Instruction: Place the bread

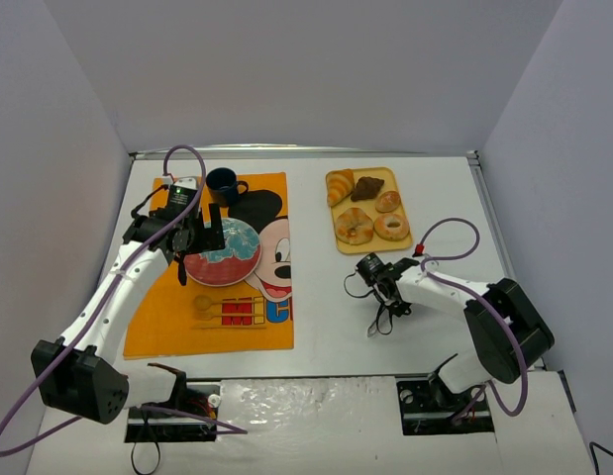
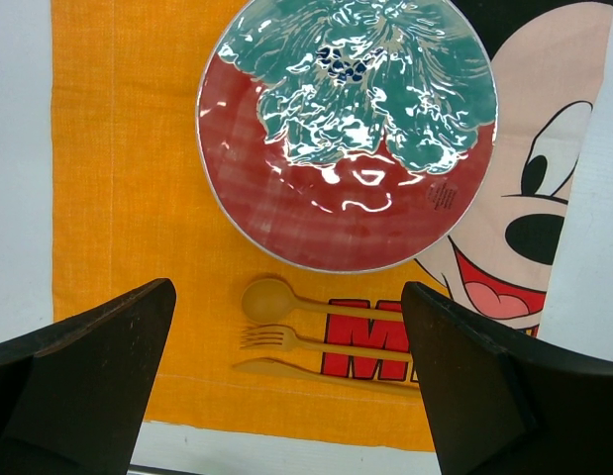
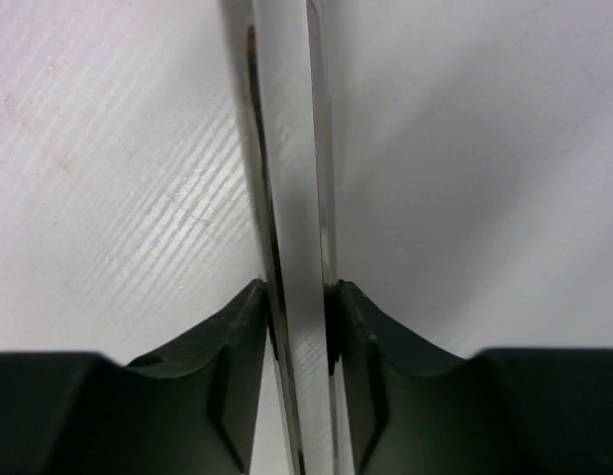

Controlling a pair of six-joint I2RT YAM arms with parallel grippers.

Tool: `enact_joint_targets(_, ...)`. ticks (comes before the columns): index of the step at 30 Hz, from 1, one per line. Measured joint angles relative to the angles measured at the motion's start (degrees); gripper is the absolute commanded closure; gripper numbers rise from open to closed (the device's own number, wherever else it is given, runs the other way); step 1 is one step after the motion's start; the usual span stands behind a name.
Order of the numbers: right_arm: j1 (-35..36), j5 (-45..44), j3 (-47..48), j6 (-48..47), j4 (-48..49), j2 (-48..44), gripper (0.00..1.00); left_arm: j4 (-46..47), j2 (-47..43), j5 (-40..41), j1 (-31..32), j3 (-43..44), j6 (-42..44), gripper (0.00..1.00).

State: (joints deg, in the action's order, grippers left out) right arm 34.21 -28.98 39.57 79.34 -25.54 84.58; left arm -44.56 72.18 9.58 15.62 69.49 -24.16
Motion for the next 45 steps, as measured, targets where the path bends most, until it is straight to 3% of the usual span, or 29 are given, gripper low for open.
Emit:
enact_joint_targets(5, 0.4, -0.1, -1.9, -0.3, 0.0, -2.2, 0.94, 0.1, 0.0, 0.5, 0.0, -0.6, 0.0, 0.03)
enact_joint_targets(13, 2.5, -0.3, -1.4, -2.5, -2.9, -5.4, 1.0, 0.1, 0.0, 0.8, 0.0, -1.2, 0.0, 0.03)
enact_joint_targets(18, 3.0, -2.1, 5.3, -7.0, -6.8, -8.4, 1.0, 0.1, 0.0, 1.1, 0.0, -1.2, 0.0, 0.03)
enact_joint_targets(23, 3.0, -4.6, 15.3, -13.6, -8.6, -9.2, 0.96, 0.1, 0.0, 1.5, 0.0, -1.2, -0.1, 0.03)
enact_joint_targets(27, 3.0, -6.0, 20.5, -18.4, -9.2, -9.2, 0.77, 0.0, 0.0, 2.0, 0.0, -1.2, -0.1, 0.03)
enact_joint_targets(34, 3.0, -6.6, 23.4, -24.0, -10.4, -9.0, 0.58, -0.2, 0.0, 2.5, 0.0, -1.2, -0.1, 0.03)
enact_joint_targets(45, 3.0, -7.1, 23.9, -27.3, -11.5, -8.9, 0.54, -0.2, 0.0, 2.5, 0.0, -1.2, -0.4, 0.03)
